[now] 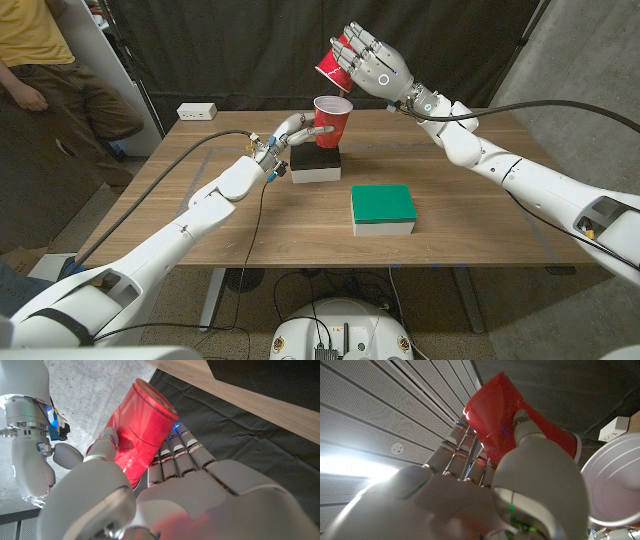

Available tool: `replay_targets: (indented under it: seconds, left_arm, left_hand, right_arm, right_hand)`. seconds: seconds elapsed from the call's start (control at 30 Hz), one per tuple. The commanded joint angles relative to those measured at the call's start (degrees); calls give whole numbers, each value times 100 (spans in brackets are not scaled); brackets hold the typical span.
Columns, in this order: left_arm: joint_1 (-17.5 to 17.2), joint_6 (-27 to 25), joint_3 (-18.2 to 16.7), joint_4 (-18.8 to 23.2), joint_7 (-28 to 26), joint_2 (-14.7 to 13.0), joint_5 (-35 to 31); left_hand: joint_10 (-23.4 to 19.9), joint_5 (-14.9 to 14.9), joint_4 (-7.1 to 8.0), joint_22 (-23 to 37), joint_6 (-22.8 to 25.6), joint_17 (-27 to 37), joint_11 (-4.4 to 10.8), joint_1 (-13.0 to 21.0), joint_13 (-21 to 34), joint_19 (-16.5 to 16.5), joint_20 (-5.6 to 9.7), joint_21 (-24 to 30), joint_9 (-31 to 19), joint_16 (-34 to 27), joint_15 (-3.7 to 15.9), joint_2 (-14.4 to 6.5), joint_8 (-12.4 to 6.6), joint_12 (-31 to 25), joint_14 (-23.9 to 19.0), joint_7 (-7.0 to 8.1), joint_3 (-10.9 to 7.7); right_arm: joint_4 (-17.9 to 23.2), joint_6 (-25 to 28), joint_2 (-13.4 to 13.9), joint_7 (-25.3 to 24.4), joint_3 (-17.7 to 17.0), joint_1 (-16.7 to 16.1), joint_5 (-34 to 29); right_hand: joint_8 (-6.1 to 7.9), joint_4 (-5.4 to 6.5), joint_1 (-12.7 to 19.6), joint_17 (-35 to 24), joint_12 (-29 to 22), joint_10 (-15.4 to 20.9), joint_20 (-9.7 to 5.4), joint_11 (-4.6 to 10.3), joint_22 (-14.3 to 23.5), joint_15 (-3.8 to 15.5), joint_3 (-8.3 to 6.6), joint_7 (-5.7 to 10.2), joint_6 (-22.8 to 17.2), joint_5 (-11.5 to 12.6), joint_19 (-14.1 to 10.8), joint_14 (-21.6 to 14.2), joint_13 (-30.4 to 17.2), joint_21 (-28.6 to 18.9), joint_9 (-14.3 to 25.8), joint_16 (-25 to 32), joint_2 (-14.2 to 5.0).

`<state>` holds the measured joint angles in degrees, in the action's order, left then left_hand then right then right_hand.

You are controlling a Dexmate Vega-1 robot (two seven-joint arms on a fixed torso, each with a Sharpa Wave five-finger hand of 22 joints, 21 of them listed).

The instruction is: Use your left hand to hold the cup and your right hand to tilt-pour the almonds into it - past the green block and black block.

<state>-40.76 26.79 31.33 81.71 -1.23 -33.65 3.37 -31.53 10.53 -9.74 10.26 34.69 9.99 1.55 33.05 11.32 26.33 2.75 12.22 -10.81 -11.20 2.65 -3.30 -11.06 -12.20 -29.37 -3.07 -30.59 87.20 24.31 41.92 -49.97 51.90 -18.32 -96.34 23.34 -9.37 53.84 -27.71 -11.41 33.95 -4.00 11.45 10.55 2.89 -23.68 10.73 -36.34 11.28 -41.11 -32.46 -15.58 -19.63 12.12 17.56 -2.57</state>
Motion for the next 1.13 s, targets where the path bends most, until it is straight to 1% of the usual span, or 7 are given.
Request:
replay_targets:
  seconds: [0.03, 0.33, 0.53, 0.73, 1.13]
  left_arm:
    - [-137, -64, -77, 184, -67, -103, -9]
    - [-216, -110, -142, 314, -121, -171, -25]
    - [-236, -139, -149, 349, -115, -181, -18]
    - [-248, -140, -152, 357, -125, -180, -26]
    - [-270, -143, -164, 415, -131, -200, -44]
  left_hand:
    - [-51, 38, 10, 11, 66, 20, 13, 28, 23, 55, 81, -20, -24, 29, 364, -29, -39, 1, -76, -1, -42]
    - [-63, 38, 9, 11, 72, 18, 16, 28, 23, 62, 81, -19, -24, 26, 372, -30, -38, -1, -93, -1, -46]
    - [-66, 39, 10, 12, 76, 19, 13, 29, 23, 69, 77, -17, -25, 26, 366, -36, -38, 0, -94, -1, -49]
    - [-72, 39, 6, 12, 81, 18, 22, 32, 23, 71, 78, -17, -25, 27, 364, -35, -38, 0, -95, 1, -50]
    - [-85, 38, 7, 12, 86, 20, 21, 33, 24, 75, 73, -17, -25, 26, 358, -42, -35, -1, -102, -6, -53]
  right_arm:
    - [-96, 15, 61, -142, 43, 39, 123]
    - [-123, 17, 53, -329, 71, 41, 166]
    - [-200, 87, 11, -410, 137, 121, 22]
    - [-161, 103, 43, -373, 137, 148, 6]
    - [-66, 166, 46, -355, 80, 59, 79]
  right_hand:
    - [44, -5, 80, -19, -23, -5, -405, 24, 27, 895, -58, 35, -89, 11, 32, 15, -31, -15, 16, -7, -9]
    - [59, 3, 78, -34, -33, 8, -400, 37, 27, 890, -76, 55, -99, 9, 38, 13, -43, -14, 18, -10, -18]
    - [74, 3, 77, -44, -30, -10, -372, 41, 27, 879, -90, 78, -111, 5, 72, 38, -56, -2, 19, -27, -13]
    - [85, -2, 88, -52, -21, -42, -361, 36, 27, 885, -111, 89, -116, 4, 91, 65, -67, 4, 20, -46, -14]
    - [103, 2, 90, -67, -20, -61, -357, 49, 27, 881, -134, 106, -127, 1, 117, 86, -82, 13, 22, -61, -16]
